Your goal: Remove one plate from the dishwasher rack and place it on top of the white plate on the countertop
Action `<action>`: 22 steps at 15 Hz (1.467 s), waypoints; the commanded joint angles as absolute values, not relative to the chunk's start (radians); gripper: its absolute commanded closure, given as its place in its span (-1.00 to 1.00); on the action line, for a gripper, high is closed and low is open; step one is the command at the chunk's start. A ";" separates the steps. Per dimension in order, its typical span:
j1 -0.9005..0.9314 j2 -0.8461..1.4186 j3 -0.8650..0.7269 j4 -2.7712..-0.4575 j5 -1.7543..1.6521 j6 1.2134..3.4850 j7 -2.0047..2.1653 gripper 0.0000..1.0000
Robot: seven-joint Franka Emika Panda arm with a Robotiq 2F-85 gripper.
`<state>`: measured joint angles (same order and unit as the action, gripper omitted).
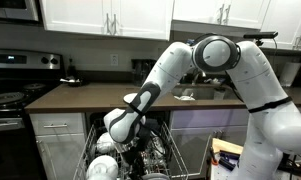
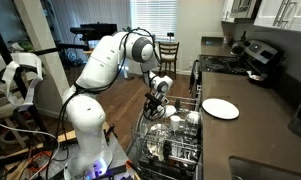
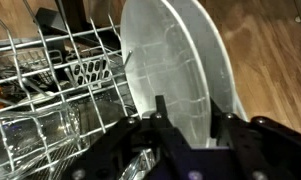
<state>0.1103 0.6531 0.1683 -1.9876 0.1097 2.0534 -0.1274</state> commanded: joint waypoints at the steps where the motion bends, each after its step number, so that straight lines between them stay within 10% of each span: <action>1: 0.117 0.627 0.163 -1.979 0.104 1.981 -0.110 0.78; 10: 0.122 0.608 0.162 -1.977 0.104 1.943 -0.114 0.90; 12: 0.121 0.607 0.162 -1.978 0.106 1.945 -0.114 0.24; 14: 0.120 0.603 0.159 -1.977 0.105 1.936 -0.116 0.18; 16: 0.121 0.596 0.157 -1.976 0.105 1.926 -0.116 0.76; 22: 0.121 0.588 0.156 -1.974 0.105 1.919 -0.126 0.92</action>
<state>0.1224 0.6114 0.1598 -1.9727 0.1080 1.9529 -0.1344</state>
